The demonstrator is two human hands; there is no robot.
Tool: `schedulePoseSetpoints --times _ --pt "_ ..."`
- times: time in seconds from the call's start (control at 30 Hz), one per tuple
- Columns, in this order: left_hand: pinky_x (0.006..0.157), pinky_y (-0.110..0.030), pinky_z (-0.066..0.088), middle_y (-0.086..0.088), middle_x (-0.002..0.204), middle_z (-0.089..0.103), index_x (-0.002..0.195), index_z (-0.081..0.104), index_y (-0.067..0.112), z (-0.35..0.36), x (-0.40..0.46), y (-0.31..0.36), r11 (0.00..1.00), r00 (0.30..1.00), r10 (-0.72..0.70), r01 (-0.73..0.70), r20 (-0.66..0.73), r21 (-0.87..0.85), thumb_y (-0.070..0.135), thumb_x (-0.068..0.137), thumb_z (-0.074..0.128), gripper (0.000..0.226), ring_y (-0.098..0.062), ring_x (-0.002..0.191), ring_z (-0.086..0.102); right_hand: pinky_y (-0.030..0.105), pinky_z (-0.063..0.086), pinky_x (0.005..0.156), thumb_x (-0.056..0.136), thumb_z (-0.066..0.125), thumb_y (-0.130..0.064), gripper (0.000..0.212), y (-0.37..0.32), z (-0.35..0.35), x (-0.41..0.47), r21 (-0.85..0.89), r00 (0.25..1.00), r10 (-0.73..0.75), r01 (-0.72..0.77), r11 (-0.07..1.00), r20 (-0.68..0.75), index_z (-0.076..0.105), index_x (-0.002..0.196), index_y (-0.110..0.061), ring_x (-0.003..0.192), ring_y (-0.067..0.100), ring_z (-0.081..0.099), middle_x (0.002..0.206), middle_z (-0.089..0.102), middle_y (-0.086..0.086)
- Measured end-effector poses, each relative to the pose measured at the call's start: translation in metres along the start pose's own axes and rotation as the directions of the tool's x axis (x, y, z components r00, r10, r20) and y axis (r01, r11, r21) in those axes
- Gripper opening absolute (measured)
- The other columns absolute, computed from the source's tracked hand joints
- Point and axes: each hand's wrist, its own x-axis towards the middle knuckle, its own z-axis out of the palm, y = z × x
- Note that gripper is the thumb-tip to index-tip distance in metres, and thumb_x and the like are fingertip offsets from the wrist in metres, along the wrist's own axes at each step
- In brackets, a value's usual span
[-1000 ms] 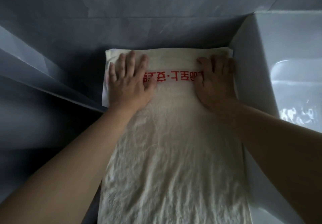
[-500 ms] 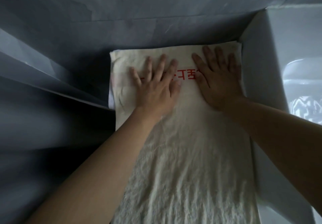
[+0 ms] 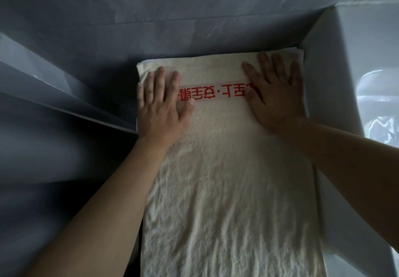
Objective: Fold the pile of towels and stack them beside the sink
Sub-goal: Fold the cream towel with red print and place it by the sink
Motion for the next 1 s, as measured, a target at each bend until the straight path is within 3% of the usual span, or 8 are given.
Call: schedulePoseSetpoints --times 0.2,0.37,0.47,0.53,0.63,0.7,0.9,1.0 --pt "0.122 -0.053 -0.005 -0.008 0.167 -0.005 0.159 0.002 0.028 0.000 0.004 0.001 1.000 1.000 0.005 -0.005 0.020 0.008 0.066 0.097 0.013 0.074 -0.028 0.153 -0.010 0.054 -0.001 0.118 0.096 0.016 -0.055 0.058 0.002 0.004 0.002 -0.010 1.000 -0.011 0.011 1.000 -0.008 0.015 0.152 -0.040 0.150 0.026 0.006 0.163 0.009 0.000" --pt "0.120 -0.052 -0.013 -0.008 0.165 -0.017 0.159 -0.006 0.020 -0.027 0.002 0.010 0.998 0.986 -0.019 0.007 0.165 0.070 0.059 0.099 0.013 0.074 -0.027 0.150 -0.022 0.051 -0.005 0.119 0.101 0.024 -0.047 0.055 -0.008 -0.015 -0.006 0.014 0.999 0.022 -0.022 1.000 0.047 0.015 0.154 -0.034 0.150 0.021 -0.001 0.164 0.002 0.000" --pt "0.122 -0.050 -0.006 -0.011 0.166 0.008 0.158 0.017 0.010 -0.042 -0.042 0.031 0.992 0.993 0.060 -0.070 -0.098 -0.101 0.047 0.100 0.025 0.069 -0.030 0.154 0.000 0.054 0.002 0.119 0.099 0.034 -0.031 0.055 -0.020 -0.026 -0.045 0.222 0.982 0.053 -0.011 0.975 -0.183 0.031 0.151 -0.014 0.149 0.025 0.012 0.162 0.013 0.009" --pt "0.123 -0.049 0.001 -0.009 0.165 0.017 0.156 0.024 0.010 -0.037 -0.087 0.049 0.967 0.982 0.135 -0.160 -0.135 -0.199 0.043 0.100 0.030 0.066 -0.029 0.153 0.009 0.054 0.006 0.119 0.094 0.038 -0.027 0.058 -0.033 -0.022 -0.093 0.355 0.957 0.037 0.071 0.932 -0.288 0.033 0.149 -0.009 0.147 0.027 0.020 0.159 0.020 0.011" --pt "0.123 -0.052 0.007 -0.003 0.167 0.007 0.159 0.016 0.016 -0.012 -0.132 0.048 0.976 0.978 0.195 -0.187 0.068 -0.111 0.045 0.101 0.035 0.068 -0.025 0.154 0.001 0.054 0.013 0.118 0.094 0.034 -0.035 0.060 -0.044 -0.001 -0.148 0.157 0.978 -0.179 0.194 0.968 -0.107 0.034 0.149 -0.010 0.146 0.031 0.023 0.158 0.024 0.012" --pt "0.122 -0.054 0.008 0.001 0.168 0.001 0.160 0.012 0.021 0.002 -0.139 0.037 0.984 0.977 0.175 -0.169 0.124 -0.051 0.049 0.098 0.036 0.071 -0.022 0.154 -0.003 0.055 0.015 0.117 0.095 0.033 -0.042 0.061 -0.040 0.010 -0.157 0.029 0.980 -0.195 0.194 0.981 0.026 0.034 0.150 -0.017 0.148 0.030 0.018 0.160 0.020 0.009" --pt "0.119 -0.058 0.014 0.002 0.168 0.004 0.159 0.017 0.022 0.014 -0.137 0.033 0.982 0.978 0.189 -0.185 0.092 -0.048 0.050 0.095 0.033 0.072 -0.023 0.154 0.002 0.054 0.011 0.118 0.093 0.034 -0.047 0.064 -0.033 0.021 -0.154 0.025 0.984 -0.164 0.162 0.986 0.067 0.028 0.152 -0.024 0.150 0.025 0.008 0.163 0.011 0.004" --pt "0.121 -0.057 0.008 0.002 0.168 0.000 0.159 0.014 0.021 0.009 -0.136 0.036 0.984 0.974 0.179 -0.177 0.137 -0.027 0.050 0.095 0.026 0.072 -0.023 0.154 -0.003 0.054 0.009 0.118 0.094 0.032 -0.047 0.064 -0.034 0.021 -0.155 0.023 0.984 -0.165 0.163 0.986 0.069 0.027 0.153 -0.024 0.150 0.025 0.006 0.163 0.010 0.004"
